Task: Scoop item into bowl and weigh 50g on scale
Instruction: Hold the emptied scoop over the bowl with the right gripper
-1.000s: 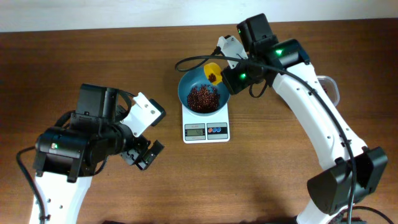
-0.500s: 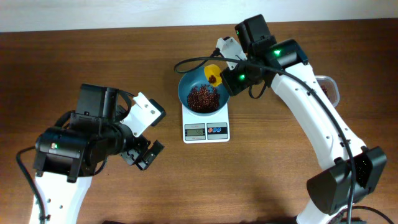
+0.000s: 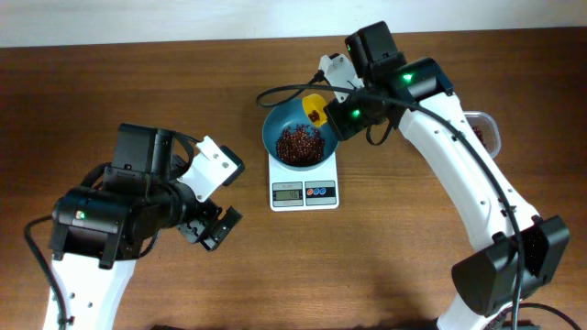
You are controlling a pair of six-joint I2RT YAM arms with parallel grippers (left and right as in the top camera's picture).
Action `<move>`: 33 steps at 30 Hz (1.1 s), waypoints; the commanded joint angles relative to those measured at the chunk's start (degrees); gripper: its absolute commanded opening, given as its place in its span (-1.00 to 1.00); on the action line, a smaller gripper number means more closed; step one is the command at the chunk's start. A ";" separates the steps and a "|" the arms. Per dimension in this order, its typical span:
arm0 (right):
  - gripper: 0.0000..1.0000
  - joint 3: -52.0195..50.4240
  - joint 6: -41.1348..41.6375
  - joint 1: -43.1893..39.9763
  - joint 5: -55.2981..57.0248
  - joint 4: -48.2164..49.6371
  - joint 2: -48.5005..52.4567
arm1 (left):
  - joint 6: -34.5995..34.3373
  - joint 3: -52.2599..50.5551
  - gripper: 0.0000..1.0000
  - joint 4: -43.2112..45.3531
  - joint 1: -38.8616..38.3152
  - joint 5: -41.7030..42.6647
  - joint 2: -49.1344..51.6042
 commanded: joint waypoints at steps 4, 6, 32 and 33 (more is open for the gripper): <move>-0.92 0.42 0.72 0.72 1.25 -0.13 0.26 | 0.90 0.83 0.98 0.09 0.26 0.68 -0.33; -0.92 -0.39 0.76 0.61 0.70 0.46 1.01 | 0.90 0.83 0.98 0.09 0.26 0.68 -0.33; -0.92 1.70 2.27 0.20 -0.81 -0.92 0.17 | 0.90 0.83 0.98 0.09 0.26 0.68 -0.33; -0.92 1.81 2.27 0.20 -0.83 -0.74 0.17 | 0.90 0.83 0.98 0.09 0.26 0.68 -0.33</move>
